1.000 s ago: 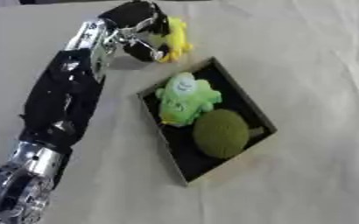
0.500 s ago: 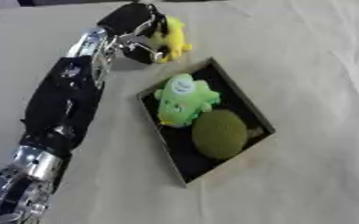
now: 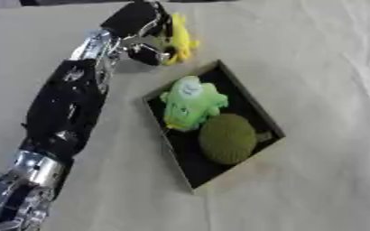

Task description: Pick up objects on the table and place them in the box.

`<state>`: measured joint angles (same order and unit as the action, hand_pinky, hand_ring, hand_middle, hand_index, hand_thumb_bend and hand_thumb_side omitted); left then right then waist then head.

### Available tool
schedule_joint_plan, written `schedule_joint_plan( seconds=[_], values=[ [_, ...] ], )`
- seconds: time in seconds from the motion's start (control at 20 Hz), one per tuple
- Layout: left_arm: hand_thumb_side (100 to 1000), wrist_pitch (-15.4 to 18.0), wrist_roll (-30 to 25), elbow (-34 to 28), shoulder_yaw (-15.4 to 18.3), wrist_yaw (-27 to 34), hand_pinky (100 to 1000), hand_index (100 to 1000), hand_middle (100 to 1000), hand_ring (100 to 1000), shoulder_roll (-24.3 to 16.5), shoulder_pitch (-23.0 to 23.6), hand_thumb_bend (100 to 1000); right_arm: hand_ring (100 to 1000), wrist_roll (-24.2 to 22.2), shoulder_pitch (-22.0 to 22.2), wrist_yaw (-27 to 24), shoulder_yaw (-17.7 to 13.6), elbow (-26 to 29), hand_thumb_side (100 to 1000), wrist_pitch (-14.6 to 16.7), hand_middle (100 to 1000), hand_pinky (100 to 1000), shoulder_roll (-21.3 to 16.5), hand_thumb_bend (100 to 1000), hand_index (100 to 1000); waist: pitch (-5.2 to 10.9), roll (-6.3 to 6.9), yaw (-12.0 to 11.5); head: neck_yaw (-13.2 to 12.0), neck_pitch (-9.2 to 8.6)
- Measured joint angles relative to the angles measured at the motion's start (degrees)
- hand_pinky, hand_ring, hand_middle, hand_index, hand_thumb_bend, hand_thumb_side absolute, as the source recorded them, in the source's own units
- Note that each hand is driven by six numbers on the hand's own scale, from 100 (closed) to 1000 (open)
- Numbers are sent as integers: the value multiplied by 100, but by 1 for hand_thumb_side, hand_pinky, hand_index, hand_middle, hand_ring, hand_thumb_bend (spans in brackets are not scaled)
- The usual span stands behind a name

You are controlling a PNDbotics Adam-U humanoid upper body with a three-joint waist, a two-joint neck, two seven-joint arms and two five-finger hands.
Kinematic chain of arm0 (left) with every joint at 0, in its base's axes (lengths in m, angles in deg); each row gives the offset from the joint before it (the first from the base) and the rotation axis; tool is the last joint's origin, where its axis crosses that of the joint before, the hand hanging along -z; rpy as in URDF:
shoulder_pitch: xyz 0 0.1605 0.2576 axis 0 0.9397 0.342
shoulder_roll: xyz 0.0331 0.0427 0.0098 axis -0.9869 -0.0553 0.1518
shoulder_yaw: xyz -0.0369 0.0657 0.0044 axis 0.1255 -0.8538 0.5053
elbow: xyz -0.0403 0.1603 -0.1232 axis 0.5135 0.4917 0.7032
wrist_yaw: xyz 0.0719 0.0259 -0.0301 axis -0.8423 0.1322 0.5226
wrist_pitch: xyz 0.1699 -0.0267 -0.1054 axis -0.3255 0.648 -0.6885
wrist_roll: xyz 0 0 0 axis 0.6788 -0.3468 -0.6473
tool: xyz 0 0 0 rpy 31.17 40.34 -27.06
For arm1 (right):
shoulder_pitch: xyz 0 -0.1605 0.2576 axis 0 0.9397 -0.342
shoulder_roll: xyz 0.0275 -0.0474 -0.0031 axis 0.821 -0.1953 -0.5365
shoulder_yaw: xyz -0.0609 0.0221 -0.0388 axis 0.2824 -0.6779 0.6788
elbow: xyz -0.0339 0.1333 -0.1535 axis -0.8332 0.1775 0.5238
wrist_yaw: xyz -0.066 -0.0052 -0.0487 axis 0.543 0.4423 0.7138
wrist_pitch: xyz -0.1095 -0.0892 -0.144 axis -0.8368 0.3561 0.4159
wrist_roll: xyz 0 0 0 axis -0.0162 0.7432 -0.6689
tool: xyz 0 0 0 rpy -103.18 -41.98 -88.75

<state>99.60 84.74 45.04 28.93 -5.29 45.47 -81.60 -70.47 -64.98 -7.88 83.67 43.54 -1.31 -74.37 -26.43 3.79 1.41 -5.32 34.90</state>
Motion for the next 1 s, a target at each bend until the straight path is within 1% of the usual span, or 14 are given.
schedule_joint_plan(
  seconds=[0.05,0.1,0.2,0.3,0.65,0.8,0.9,1.0],
  values=[
    [181,16,14,-13,-6,26,525,474,286,396,-1,3,325,853,1,3,-1,0,0,523,-1,589,908,0,100,762,5,0,-3,7,14],
    [188,35,26,-20,-23,49,524,472,285,395,-1,4,355,853,2,11,-1,-1,0,523,-2,589,908,0,100,762,10,-1,-9,10,26],
    [189,80,29,-53,-57,74,510,438,251,374,-4,6,338,853,2,28,-1,-1,0,523,-2,590,908,0,100,762,28,-1,-21,12,32],
    [188,105,17,-87,-70,94,503,418,236,367,-5,7,351,853,2,39,-3,-1,0,523,-3,590,908,0,100,762,35,-2,-27,16,32],
    [197,217,-99,-317,-120,226,498,407,231,365,-20,19,394,853,4,45,-10,-2,0,523,-2,590,908,0,100,762,47,-9,-38,37,34],
    [199,274,-158,-447,-147,254,511,433,260,382,-67,20,411,853,5,46,-13,-2,0,523,0,589,908,0,100,762,64,-13,-47,39,35],
    [214,293,-177,-524,-169,248,499,402,230,361,-82,22,414,853,5,46,-16,-2,0,523,0,589,908,0,100,762,64,-17,-50,39,35],
    [218,307,-194,-572,-174,231,493,396,224,356,-97,26,416,853,5,47,-17,-3,0,523,0,589,908,0,100,762,64,-21,-51,39,35]
  ],
)
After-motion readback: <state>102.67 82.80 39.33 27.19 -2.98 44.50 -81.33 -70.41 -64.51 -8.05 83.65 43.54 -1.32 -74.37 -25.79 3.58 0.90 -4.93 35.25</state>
